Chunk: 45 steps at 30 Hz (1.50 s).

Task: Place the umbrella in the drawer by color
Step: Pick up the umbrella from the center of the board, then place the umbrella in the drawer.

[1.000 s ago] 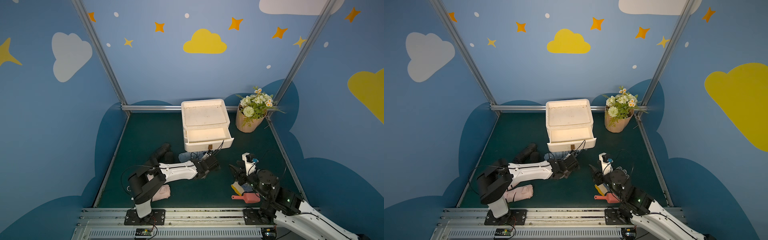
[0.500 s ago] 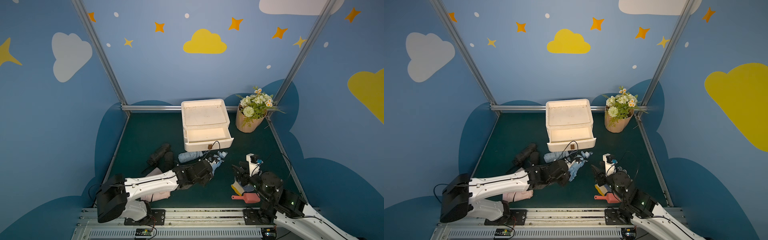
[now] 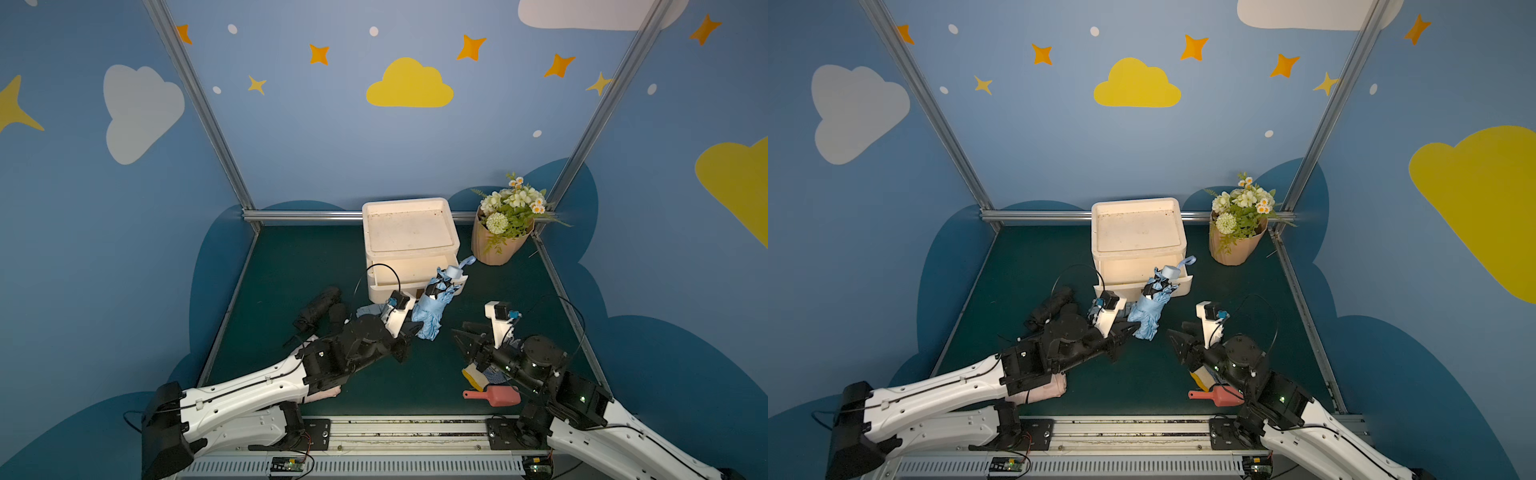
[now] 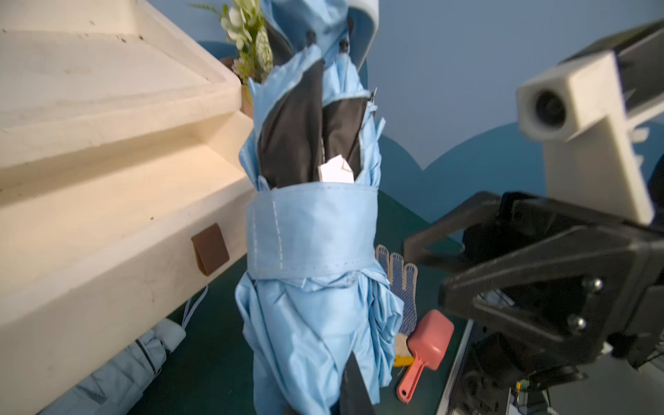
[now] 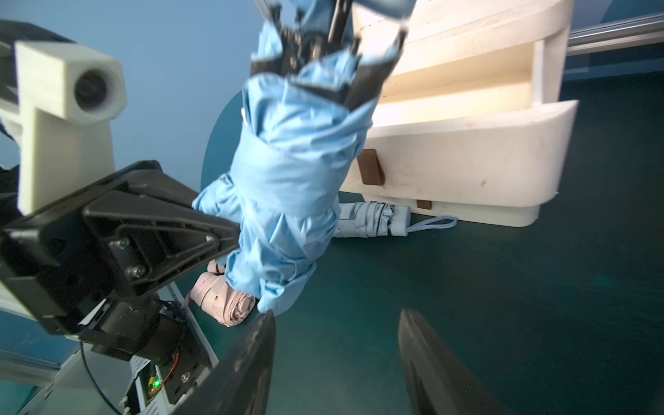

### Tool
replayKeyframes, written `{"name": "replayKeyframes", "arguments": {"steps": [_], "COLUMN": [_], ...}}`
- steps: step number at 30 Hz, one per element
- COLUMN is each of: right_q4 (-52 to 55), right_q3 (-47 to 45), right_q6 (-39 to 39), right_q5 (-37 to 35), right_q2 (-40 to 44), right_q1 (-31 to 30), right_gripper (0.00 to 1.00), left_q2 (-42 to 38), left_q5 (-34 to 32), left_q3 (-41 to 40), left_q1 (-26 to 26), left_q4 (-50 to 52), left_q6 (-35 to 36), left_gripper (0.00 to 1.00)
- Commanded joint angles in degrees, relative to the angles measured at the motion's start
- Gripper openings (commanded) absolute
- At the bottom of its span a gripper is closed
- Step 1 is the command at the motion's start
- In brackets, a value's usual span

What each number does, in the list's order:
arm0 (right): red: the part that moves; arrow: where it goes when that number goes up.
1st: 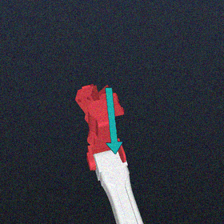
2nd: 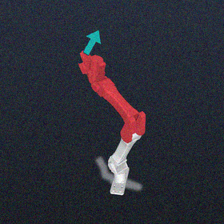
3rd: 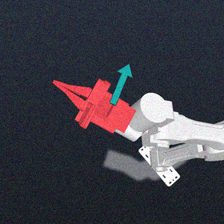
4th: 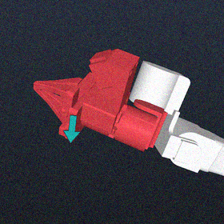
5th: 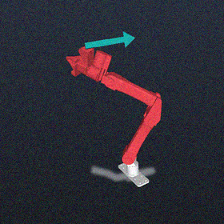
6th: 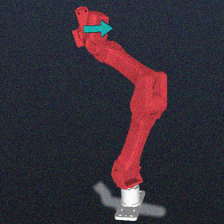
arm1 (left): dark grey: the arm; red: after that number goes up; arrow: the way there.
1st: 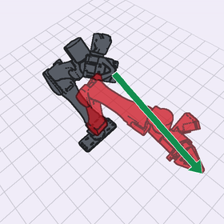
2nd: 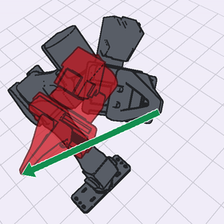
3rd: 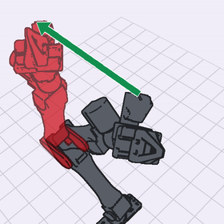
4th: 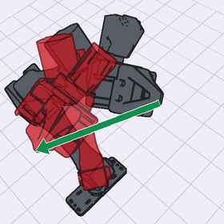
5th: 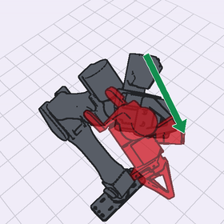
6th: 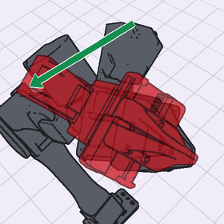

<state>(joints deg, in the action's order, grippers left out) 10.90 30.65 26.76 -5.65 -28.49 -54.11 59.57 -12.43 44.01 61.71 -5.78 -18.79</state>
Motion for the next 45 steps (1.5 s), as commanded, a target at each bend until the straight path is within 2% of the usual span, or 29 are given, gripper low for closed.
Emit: {"name": "replayKeyframes", "arguments": {"steps": [1, 7, 11, 14, 18, 19, 23, 24, 25, 28, 29, 34, 37, 39, 41, 43, 45], "right_q4": [-7.12, -9.51, -12.52, -13.08, -13.16, -13.0, -9.87, -7.94, -5.37, 4.42, 7.47, 24.06, 29.5, 31.47, 32.62, 32.74, 29.19], "right_q3": [3.45, 6.3, 5.88, 6.54, 7.57, 7.58, 10.41, 11.44, 12.79, 18.47, 20.59, 33.33, 38.97, 41.53, 43.8, 45.33, 44.6], "right_q6": [-0.04, -2.68, -3.81, -4.34, -5.1, -5.31, -8.7, -10.2, -12.18, -18.95, -20.99, -32.84, -42.0, -49.69, -55.69, -61.8, -69.37], "right_q5": [5.44, 5.65, 6.91, 8.2, 9.09, 8.8, 6.04, 4.96, 3.75, -0.95, -2.97, -14.95, -21.25, -26.74, -33.75, -41.04, -49.08], "right_q2": [-3.6, -7.34, -7.89, -8.38, -9.03, -9.02, -8.95, -8.95, -9.03, -10.61, -11.45, -19.16, -24.31, -27.61, -31.2, -34.65, -37.48], "right_q1": [0.14, 0.14, 0.14, 0.09, 0.09, 0.14, 0.14, 0.1, 0.12, 0.09, 0.14, 0.1, -0.09, -0.36, -0.7, -1.06, -1.41], "right_gripper": [0.6, 0.55, 0.47, 0.35, 0.05, 0.0, 0.0, 0.0, 0.0, 0.0, 0.0, 0.0, 0.0, 0.0, 0.0, 0.0, 0.0], "left_q2": [-0.72, -0.24, -0.4, -0.08, 1.27, 1.75, 2.15, 1.68, 1.08, -1.53, -2.65, -10.73, -16.68, -20.27, -23.27, -26.21, -29.05], "left_q5": [1.39, 5.22, 7.26, 7.8, 8.53, 8.69, 7.47, 6.19, 4.46, -0.86, -2.2, -10.37, -15.63, -19.9, -25.02, -26.78, -27.78], "left_q3": [0.11, -0.09, -1.0, -1.23, -0.93, -0.66, 0.69, 1.25, 1.86, 3.25, 3.57, 5.87, 6.43, 6.02, 5.43, 4.34, 2.04], "left_q1": [-0.62, -0.8, -0.88, -0.84, -0.83, -0.81, -0.86, -0.81, -0.81, -0.9, -0.9, -1.06, -1.16, -1.16, -0.81, -0.84, -0.81], "left_q4": [-13.33, -16.23, -18.23, -19.08, -19.79, -19.68, -16.74, -14.85, -12.63, -6.13, -4.41, 10.41, 18.86, 23.07, 26.32, 27.74, 27.43], "left_q6": [-0.95, -1.76, -1.95, -1.98, -2.04, -2.04, -1.54, -1.21, -0.89, 0.51, 1.26, 3.8, 4.37, 4.48, 2.37, 0.33, -0.56], "left_gripper": [0.03, 0.02, 0.03, 0.02, 0.02, 0.02, 0.04, 0.11, 0.23, 0.64, 0.68, 0.77, 0.83, 0.93, 0.95, 1.0, 1.0]}}
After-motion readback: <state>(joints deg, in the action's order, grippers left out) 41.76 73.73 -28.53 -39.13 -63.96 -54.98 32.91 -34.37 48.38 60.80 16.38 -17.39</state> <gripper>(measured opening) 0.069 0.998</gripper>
